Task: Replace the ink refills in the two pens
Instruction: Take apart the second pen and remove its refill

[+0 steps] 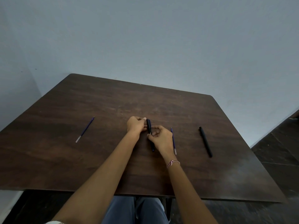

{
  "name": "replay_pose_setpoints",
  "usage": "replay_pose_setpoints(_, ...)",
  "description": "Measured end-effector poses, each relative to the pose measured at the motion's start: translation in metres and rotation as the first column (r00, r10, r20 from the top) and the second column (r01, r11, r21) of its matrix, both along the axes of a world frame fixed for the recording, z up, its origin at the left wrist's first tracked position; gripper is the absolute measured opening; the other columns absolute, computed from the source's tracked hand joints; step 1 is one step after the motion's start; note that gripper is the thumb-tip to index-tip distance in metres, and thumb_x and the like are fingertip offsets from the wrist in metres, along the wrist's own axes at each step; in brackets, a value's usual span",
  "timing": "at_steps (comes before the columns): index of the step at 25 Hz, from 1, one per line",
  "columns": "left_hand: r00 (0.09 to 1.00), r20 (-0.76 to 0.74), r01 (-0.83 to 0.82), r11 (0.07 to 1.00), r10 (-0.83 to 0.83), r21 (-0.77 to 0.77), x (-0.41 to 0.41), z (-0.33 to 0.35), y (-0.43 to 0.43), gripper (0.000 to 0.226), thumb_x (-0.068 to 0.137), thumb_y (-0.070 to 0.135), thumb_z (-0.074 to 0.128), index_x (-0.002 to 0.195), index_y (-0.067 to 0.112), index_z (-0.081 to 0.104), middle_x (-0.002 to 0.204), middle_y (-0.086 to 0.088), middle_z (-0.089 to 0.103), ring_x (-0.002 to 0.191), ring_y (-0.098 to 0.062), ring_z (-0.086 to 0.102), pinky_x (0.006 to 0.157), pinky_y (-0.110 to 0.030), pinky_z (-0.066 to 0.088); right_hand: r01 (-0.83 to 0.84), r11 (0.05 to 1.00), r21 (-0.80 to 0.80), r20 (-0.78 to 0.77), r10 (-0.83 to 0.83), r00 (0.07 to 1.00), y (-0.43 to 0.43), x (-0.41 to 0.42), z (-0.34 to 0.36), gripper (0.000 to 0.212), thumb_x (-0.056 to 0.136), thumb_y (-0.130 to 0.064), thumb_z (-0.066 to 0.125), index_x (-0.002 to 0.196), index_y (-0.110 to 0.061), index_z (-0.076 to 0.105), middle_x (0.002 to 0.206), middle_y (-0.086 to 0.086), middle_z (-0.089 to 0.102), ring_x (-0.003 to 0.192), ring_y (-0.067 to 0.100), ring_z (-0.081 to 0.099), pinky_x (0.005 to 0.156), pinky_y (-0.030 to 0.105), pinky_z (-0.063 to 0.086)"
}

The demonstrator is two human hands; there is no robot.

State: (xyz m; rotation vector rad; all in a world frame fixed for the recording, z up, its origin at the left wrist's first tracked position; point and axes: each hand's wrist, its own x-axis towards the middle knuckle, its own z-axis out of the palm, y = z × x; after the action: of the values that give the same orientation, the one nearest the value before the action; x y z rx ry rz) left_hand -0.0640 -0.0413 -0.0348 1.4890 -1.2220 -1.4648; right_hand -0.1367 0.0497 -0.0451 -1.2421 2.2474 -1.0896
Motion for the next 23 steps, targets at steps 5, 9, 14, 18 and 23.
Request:
replay_pose_setpoints(5, 0.983, -0.176, 0.071, 0.99, -0.049, 0.119, 0.01, 0.008, 0.004, 0.017, 0.084, 0.018, 0.071, 0.085, 0.004, 0.061, 0.08, -0.008, 0.066, 0.071, -0.016, 0.065, 0.058, -0.024, 0.055, -0.008, 1.0, -0.03, 0.117, 0.011, 0.993, 0.01, 0.002, -0.001, 0.04, 0.079, -0.017, 0.076, 0.118, -0.013, 0.065, 0.079, -0.009, 0.064, 0.068, -0.001, 0.059, 0.062, 0.007, 0.045)
replay_pose_setpoints(9, 0.967, -0.25, 0.072, 0.994, -0.05, 0.082, 0.016, 0.014, 0.011, 0.015, 0.076, 0.01, 0.077, 0.08, 0.004, 0.064, 0.08, -0.011, 0.068, 0.068, -0.017, 0.065, 0.057, -0.023, 0.056, -0.043, 0.998, -0.043, 0.091, 0.046, 0.995, 0.017, 0.011, 0.005, 0.023, 0.087, -0.025, 0.067, 0.106, -0.012, 0.071, 0.08, -0.003, 0.069, 0.074, 0.004, 0.061, 0.067, 0.015, 0.046)
replay_pose_setpoints(14, 0.973, -0.214, 0.093, 0.995, -0.086, 0.022, 0.024, 0.029, 0.018, 0.018, 0.071, 0.013, 0.081, 0.077, 0.007, 0.066, 0.079, -0.009, 0.07, 0.067, -0.015, 0.066, 0.052, -0.021, 0.054, -0.166, 0.984, 0.057, 0.005, 0.166, 0.986, 0.022, 0.023, 0.011, 0.027, 0.1, -0.029, 0.043, 0.09, -0.014, 0.063, 0.077, 0.0, 0.059, 0.061, 0.006, 0.05, 0.048, 0.016, 0.033)
replay_pose_setpoints(18, 0.981, -0.169, 0.094, 0.995, -0.095, -0.014, 0.033, 0.037, 0.02, 0.018, 0.07, 0.009, 0.081, 0.076, 0.006, 0.065, 0.084, -0.013, 0.071, 0.067, -0.017, 0.068, 0.054, -0.024, 0.056, -0.152, 0.988, 0.032, -0.166, 0.155, 0.974, 0.026, 0.035, 0.016, 0.036, 0.103, -0.028, 0.032, 0.095, -0.006, 0.06, 0.095, 0.007, 0.059, 0.08, 0.014, 0.052, 0.067, 0.025, 0.037)
replay_pose_setpoints(23, 0.95, -0.311, 0.059, 0.997, -0.04, 0.051, 0.04, 0.04, 0.02, 0.013, 0.078, -0.003, 0.072, 0.075, 0.001, 0.059, 0.102, -0.026, 0.066, 0.067, -0.021, 0.064, 0.047, -0.021, 0.056, -0.167, 0.985, 0.036, 0.022, 0.166, 0.986, 0.03, 0.042, 0.026, 0.039, 0.103, -0.034, 0.029, 0.072, -0.021, 0.048, 0.075, -0.004, 0.053, 0.064, 0.008, 0.047, 0.056, 0.024, 0.033)
